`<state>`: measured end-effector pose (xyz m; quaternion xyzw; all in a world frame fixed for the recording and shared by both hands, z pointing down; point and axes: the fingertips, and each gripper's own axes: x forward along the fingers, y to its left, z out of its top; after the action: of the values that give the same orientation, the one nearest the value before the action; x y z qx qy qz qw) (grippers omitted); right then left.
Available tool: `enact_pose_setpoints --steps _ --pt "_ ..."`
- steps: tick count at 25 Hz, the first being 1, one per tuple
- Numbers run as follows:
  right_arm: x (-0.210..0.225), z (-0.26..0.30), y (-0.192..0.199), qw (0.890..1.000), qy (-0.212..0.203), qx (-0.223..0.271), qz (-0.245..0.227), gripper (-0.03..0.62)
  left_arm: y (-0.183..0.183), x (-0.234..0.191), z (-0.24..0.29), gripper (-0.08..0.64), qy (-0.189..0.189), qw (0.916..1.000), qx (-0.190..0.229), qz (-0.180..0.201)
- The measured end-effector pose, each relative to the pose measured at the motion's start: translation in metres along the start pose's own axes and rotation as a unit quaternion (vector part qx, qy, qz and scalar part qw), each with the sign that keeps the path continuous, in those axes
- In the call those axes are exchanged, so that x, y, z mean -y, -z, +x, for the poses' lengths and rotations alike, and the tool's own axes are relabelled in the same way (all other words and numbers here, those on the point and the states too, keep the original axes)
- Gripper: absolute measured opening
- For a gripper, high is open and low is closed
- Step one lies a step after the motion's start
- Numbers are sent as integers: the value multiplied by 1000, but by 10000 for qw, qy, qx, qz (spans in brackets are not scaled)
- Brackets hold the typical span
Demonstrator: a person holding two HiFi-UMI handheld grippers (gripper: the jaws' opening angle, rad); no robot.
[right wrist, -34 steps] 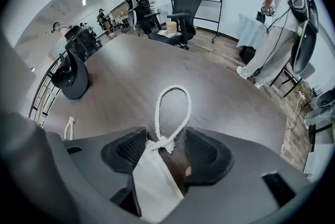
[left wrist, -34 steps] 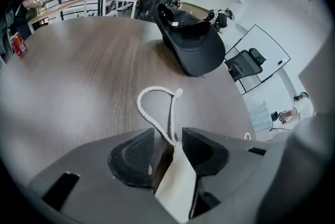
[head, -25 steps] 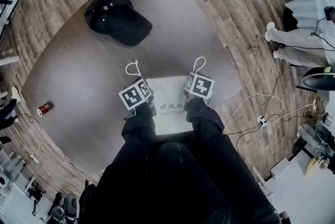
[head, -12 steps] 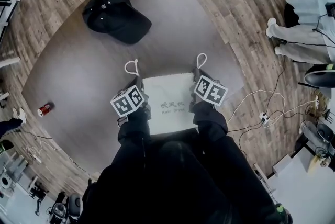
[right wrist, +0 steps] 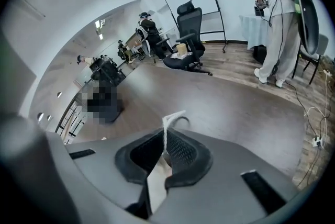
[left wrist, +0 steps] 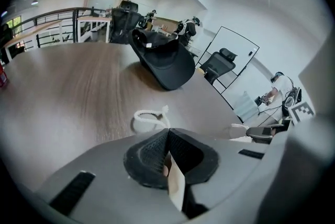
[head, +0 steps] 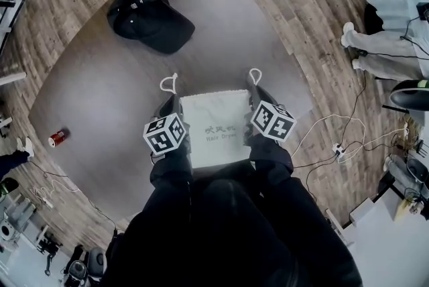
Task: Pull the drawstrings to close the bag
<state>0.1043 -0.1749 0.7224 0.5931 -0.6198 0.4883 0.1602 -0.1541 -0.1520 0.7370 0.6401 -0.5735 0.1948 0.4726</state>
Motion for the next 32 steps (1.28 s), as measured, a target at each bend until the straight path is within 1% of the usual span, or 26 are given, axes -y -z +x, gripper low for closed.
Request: enact_pose_setpoints --steps 3,6,11,13,17,19,24,32 --pt "-11 -13 -11 9991 -286 278 -105 34 -18 8 -16 31 45 9986 460 276" --pt "-23 -30 -23 9965 -522 605 -227 34 -38 18 -34 31 157 9946 878 526" --pt "-46 -62 -41 9903 -812 1033 -462 32 -64 30 -67 31 248 9883 1377 614" --pt "-51 -76 -50 9880 -852 1197 -474 32 -76 34 -81 31 308 9857 1566 533" --pt "-59 -102 -66 9834 -984 1489 -317 29 -100 41 -109 31 467 9801 1924 126" --pt "-63 -113 -73 9813 -1032 1605 -249 29 -111 44 -122 31 489 9769 2082 21" --pt "-68 -132 -86 9775 -1009 1844 -199 28 -131 45 -147 31 461 9701 2380 -132" --pt "-70 -155 -101 9735 -920 2070 -327 26 -143 46 -172 31 313 9644 2617 -207"
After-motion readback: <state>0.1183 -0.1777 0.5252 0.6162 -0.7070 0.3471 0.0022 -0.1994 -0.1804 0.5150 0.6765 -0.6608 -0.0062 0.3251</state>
